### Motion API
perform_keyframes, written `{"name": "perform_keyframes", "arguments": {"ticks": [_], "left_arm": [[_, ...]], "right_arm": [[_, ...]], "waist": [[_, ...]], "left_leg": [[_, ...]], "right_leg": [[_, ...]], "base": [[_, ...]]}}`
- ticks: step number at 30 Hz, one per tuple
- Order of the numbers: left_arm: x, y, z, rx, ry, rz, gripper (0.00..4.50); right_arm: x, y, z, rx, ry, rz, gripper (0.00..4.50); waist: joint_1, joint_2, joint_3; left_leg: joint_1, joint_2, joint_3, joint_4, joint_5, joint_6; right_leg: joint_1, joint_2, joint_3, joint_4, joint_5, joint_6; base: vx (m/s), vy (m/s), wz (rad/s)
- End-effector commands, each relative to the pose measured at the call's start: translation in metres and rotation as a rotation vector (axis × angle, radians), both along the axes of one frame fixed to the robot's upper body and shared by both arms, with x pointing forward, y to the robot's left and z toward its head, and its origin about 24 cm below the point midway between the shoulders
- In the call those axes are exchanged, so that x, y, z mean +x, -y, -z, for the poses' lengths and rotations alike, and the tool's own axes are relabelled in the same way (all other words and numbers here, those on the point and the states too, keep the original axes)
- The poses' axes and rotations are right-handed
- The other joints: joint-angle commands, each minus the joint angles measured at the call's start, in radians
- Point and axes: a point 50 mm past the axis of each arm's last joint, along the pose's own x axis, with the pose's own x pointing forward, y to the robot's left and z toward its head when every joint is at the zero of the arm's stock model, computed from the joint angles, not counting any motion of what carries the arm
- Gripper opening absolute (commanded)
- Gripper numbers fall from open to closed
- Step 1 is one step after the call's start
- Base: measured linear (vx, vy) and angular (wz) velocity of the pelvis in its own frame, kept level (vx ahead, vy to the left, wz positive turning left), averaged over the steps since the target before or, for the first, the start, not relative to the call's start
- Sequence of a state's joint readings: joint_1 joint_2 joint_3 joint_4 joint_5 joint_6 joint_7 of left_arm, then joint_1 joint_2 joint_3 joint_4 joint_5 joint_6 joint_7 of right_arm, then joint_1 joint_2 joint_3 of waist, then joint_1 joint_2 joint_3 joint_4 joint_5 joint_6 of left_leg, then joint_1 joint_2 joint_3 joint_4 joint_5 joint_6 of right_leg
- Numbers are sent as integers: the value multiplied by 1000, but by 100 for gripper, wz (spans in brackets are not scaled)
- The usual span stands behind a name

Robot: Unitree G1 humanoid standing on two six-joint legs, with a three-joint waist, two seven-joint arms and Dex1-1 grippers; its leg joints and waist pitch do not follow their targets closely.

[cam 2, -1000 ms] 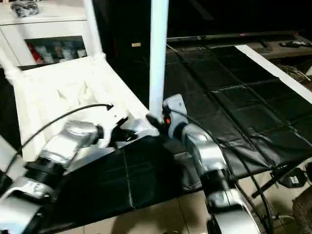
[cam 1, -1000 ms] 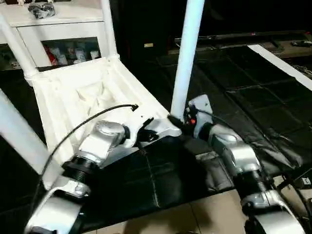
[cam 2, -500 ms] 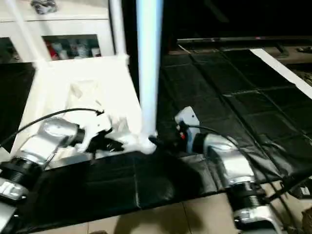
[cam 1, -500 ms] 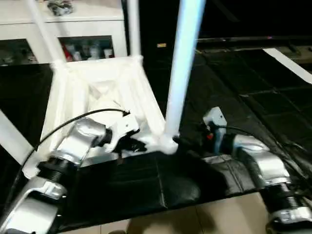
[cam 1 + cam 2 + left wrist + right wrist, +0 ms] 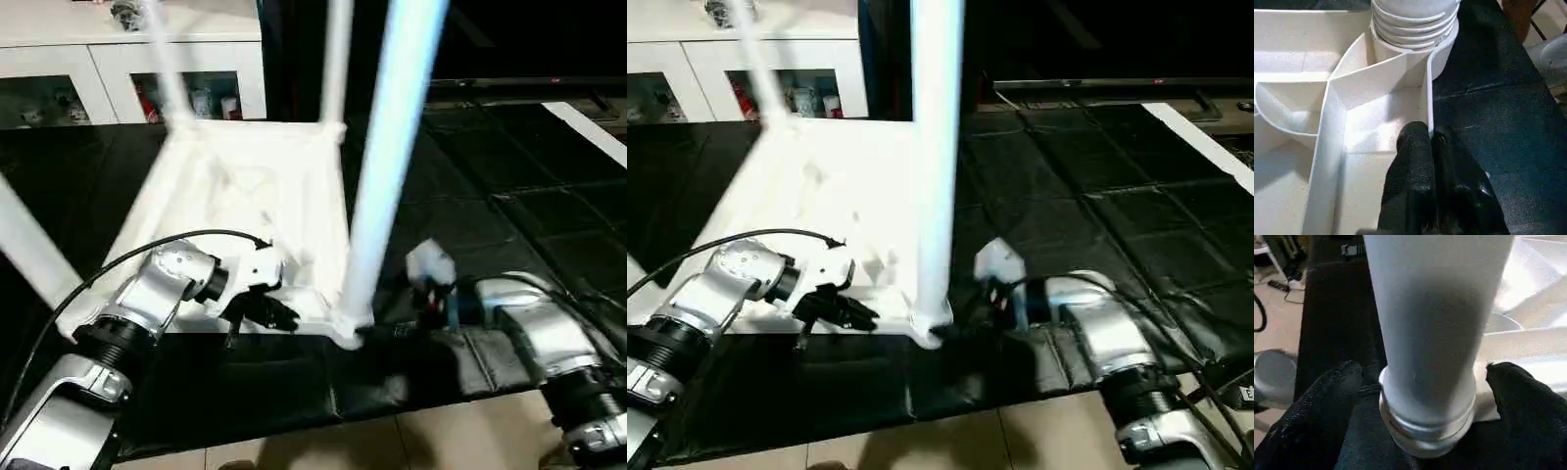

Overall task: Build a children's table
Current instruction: Rotate leg to tighten

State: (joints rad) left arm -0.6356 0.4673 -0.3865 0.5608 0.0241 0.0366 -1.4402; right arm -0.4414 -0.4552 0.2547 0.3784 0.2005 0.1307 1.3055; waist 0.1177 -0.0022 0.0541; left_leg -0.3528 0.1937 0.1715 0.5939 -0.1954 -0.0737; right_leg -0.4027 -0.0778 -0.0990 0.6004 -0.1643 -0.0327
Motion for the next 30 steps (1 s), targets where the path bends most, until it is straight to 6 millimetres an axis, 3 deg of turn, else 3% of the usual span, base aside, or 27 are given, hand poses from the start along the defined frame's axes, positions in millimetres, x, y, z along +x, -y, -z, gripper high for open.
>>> {"name": "perform_keyframes", "arguments": {"ticks": [1, 6, 15, 27, 30], "left_arm": [[1, 12, -7, 1, 19, 91, 0], [1, 12, -7, 3, 22, 94, 0], [1, 11, -6, 1, 18, 100, 0], [4, 14, -5, -48, -11, 39, 0], [12, 22, -7, -109, -14, -104, 0]], "right_arm": [[1, 0, -1, -38, 6, -43, 417], [5, -2, -1, -32, 9, -26, 372], [6, -2, 0, -8, -27, -35, 299], [1, -5, 2, 73, -105, -42, 274], [-5, -13, 6, 123, -113, 8, 274]], "waist": [[-5, 1, -71], [-5, -3, -72], [-5, 2, -72], [-2, 2, -73], [1, 9, -72]], "left_leg": [[4, 42, -6, -66, -161, 51], [3, 42, -6, -66, -154, 49], [4, 43, -6, -66, -157, 51], [2, 42, -6, -65, -150, 51], [6, 44, -5, -65, -161, 48]], "right_leg": [[58, -75, 57, -68, -243, -198], [60, -75, 57, -67, -248, -192], [59, -74, 56, -66, -236, -199], [61, -74, 56, -64, -224, -208], [58, -75, 57, -66, -239, -206]], "base": [[0, 0, 0], [0, 0, 0], [0, 0, 0], [0, 0, 0], [0, 0, 0]]}}
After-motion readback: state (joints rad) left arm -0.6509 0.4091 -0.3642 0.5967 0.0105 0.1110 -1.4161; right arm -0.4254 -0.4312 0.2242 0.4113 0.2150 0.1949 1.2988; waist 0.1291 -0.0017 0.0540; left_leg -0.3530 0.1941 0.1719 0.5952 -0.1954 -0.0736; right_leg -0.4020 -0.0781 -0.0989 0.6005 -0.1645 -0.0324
